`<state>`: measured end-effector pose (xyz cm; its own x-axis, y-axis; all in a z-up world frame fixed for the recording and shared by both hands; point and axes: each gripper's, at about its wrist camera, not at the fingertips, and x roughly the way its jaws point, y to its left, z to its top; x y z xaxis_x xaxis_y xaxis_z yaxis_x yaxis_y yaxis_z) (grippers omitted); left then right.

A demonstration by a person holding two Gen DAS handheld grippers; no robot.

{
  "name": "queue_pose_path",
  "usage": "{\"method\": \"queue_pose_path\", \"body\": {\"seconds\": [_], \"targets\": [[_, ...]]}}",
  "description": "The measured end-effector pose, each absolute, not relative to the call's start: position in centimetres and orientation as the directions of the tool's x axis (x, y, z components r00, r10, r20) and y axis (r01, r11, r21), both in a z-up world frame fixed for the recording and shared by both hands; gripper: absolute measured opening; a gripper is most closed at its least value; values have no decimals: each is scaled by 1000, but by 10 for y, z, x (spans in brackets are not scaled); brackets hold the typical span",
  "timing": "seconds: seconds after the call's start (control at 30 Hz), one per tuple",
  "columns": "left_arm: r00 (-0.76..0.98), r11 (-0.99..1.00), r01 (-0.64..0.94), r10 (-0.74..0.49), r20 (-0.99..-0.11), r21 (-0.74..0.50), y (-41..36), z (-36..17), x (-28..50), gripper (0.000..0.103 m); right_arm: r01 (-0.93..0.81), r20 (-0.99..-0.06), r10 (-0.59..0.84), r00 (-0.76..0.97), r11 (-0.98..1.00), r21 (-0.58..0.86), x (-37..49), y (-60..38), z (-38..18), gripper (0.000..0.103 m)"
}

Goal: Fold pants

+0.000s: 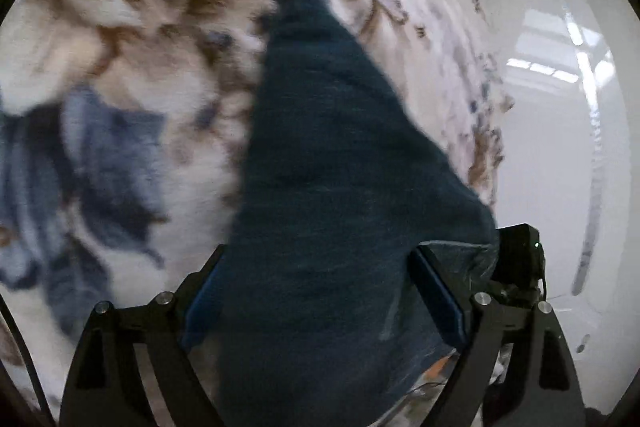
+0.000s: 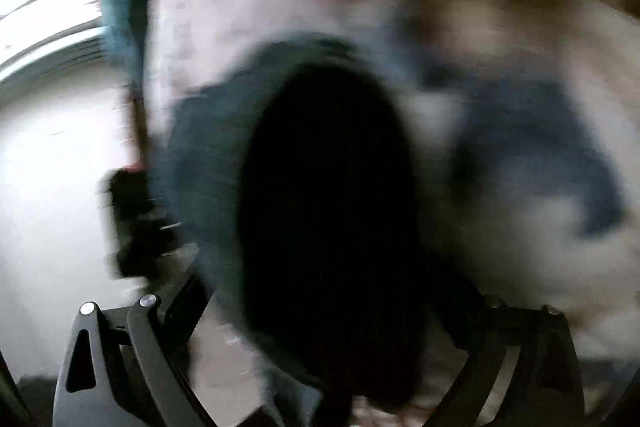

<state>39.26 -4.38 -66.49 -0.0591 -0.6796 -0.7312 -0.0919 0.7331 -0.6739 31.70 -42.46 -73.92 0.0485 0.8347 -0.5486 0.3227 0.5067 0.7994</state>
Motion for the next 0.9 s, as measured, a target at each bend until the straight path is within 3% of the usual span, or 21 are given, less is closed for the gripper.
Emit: {"method": "queue_pose_path", "body": {"seconds": [0.03,0.1,0.2,0.37,0.43,0.7,0.9], "targets": [[-58,739,-86,-673,-737,-668,-47,-664,393,89,282,-515,856,35,486,827,320,-419,-736,99],[-63,743,-56,-669,-740,-667,-52,-663,394,89,224,-582,811,-58,578,784,327,-406,-743,94],[-68,747,-31,-664,-745,-664,-60,-658,393,89,262,-585,808,-73,581,771,335,-402,-758,93],[-36,730,-6,-684,-729,-684,-69,-632,393,89,240,-591,807,2,573,783,334,-403,-736,57],[-26,729,17,-684,-729,-685,-73,-621,394,89,236,-584,811,28,562,792,333,-406,-726,52],[-4,705,52,-709,-706,-708,-76,-589,424,89,207,-596,798,85,571,794,358,-410,-681,48],[38,686,105,-726,-687,-720,-79,-547,494,89,159,-621,772,136,602,783,424,-430,-618,47]]}}
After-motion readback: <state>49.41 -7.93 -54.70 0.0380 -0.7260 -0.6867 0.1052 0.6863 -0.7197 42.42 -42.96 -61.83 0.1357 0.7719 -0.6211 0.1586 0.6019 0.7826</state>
